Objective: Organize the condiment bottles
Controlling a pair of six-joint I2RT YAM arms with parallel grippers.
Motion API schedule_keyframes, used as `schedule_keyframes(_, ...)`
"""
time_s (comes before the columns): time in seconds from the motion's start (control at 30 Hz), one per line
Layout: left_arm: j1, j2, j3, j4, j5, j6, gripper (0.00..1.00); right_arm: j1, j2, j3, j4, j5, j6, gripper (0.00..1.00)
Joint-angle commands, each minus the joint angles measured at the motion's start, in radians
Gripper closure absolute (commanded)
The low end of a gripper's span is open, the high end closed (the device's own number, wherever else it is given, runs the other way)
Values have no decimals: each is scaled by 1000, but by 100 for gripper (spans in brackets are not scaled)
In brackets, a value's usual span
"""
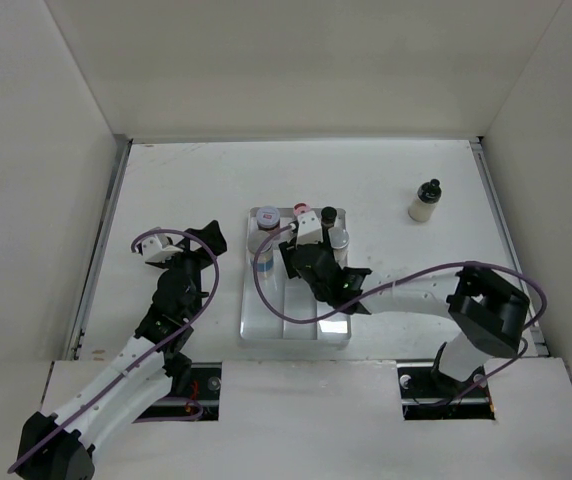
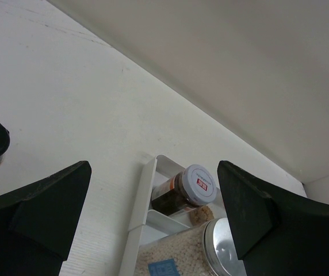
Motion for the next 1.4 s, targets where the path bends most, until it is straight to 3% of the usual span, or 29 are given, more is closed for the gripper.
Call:
schedule_keyframes(0.0, 6, -12, -2, 26, 16, -6, 7, -21, 7, -5, 112, 19, 45, 40)
schedule_keyframes(0.07, 1, -15, -2, 26, 11, -6, 7, -26, 19, -8, 114, 9, 51, 38)
schedule_keyframes(0.3, 1, -10, 0, 26, 11, -6, 7, -24, -49, -2, 108, 19, 43, 10)
schedule_keyframes(0.67, -5, 5, 3, 31, 13, -8, 7, -9, -419, -12, 19, -4, 40, 9)
schedule_keyframes(0.87, -7, -1, 3, 28, 13, -8, 7, -300, -528, -51, -18, -10, 46, 12)
schedule_keyframes(1.03, -5, -7, 1, 26, 13, -8, 7, -652, -453, -29, -101, 55, 72, 0)
schedule_keyframes(1.13, -10, -13, 1, 26, 8, -8, 7, -818, -364, 11, -136, -23, 86, 0)
schedule_keyframes(1.37, -16, -2, 1, 31, 8, -8, 7, -974, -113, 117, -176, -240, 147, 0)
